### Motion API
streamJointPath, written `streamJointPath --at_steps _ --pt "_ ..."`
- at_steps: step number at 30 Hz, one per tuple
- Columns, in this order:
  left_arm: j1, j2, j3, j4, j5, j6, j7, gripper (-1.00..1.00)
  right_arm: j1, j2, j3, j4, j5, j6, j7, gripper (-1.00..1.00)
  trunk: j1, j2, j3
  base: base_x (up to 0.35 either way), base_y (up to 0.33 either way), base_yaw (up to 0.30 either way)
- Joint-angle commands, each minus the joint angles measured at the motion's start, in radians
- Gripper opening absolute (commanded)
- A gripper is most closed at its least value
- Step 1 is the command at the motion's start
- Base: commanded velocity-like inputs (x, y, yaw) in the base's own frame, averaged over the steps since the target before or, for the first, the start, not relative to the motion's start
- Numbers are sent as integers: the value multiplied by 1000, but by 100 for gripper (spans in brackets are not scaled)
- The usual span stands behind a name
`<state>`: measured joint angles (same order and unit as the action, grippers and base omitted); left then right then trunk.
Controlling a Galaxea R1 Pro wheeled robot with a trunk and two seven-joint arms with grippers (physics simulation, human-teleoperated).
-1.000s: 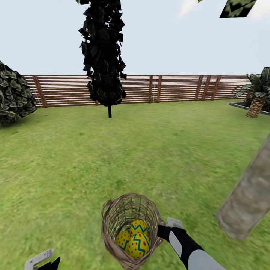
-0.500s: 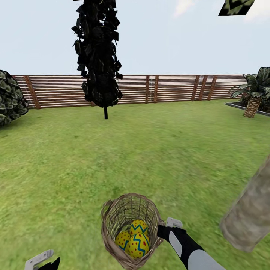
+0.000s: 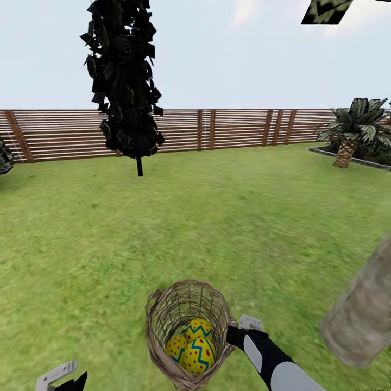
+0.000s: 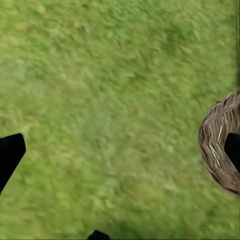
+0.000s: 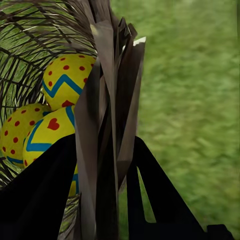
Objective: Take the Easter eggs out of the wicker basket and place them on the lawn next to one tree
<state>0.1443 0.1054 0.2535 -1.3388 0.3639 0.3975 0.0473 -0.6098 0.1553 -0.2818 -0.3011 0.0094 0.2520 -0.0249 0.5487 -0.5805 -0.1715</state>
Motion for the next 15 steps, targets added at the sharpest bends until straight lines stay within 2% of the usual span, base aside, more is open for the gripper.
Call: streamJointPath --at_steps 1,13,15 --pt "1 0 0 -3 10 5 5 100 -1 1 -5 -3 -5 6 -1 -100 1 -1 -1 296 201 -274" --pt "0 0 0 1 10 5 5 100 -1 3 -5 -3 -6 6 0 -100 1 -1 4 295 201 -272" --pt "0 0 0 0 10 5 5 100 -1 3 -5 -3 -5 5 0 -100 1 -1 4 293 201 -115"
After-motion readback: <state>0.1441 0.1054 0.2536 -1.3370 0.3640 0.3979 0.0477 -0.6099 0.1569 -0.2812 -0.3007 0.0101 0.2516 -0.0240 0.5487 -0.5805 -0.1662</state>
